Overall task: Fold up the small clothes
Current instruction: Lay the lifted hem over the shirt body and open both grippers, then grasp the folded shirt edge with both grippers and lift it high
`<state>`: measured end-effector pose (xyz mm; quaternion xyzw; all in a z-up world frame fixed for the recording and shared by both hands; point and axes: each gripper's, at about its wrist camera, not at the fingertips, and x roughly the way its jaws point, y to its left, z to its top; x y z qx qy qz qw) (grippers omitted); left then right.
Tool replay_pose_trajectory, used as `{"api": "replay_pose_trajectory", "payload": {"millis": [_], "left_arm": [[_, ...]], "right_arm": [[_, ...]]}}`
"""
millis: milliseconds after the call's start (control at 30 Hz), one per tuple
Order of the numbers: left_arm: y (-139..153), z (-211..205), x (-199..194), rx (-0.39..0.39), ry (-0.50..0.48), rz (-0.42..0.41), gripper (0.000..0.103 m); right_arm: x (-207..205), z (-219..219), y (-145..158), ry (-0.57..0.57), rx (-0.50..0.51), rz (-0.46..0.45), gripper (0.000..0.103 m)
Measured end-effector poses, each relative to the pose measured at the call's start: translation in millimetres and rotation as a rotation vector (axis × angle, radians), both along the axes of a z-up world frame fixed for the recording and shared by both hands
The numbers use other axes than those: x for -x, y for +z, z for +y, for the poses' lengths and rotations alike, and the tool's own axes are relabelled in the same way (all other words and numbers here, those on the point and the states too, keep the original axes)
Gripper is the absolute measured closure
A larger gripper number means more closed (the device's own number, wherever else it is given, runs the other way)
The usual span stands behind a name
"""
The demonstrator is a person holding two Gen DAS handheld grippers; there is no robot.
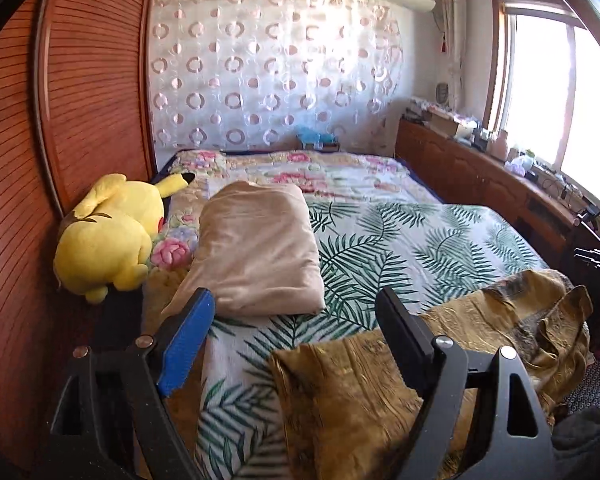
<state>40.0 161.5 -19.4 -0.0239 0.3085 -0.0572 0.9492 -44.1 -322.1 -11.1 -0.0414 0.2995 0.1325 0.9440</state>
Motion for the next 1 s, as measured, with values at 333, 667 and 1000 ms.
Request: {"api": "replay_pose_trajectory", "payload": {"millis": [333, 667, 1000], "left_arm": [[-43.7, -3.3, -30.6, 0.001, -0.008, 0.135, 0.020], [-75.8, -16.0, -32.5, -0.018, -0.020, 0.235, 0.020], [-90.7, -17.8, -32.3, -0.024, -0.025, 0.285, 0.020]], "right_arm": [[-44.6, 6.6, -21.2, -0.009, 0.051, 0.102, 0.056], [-55.9, -1.3, -35.5, -0.040, 0.073, 0.167, 0.047], [-65.4, -8.8, -45.6, -0.058, 0.057, 0.181, 0.041]]}}
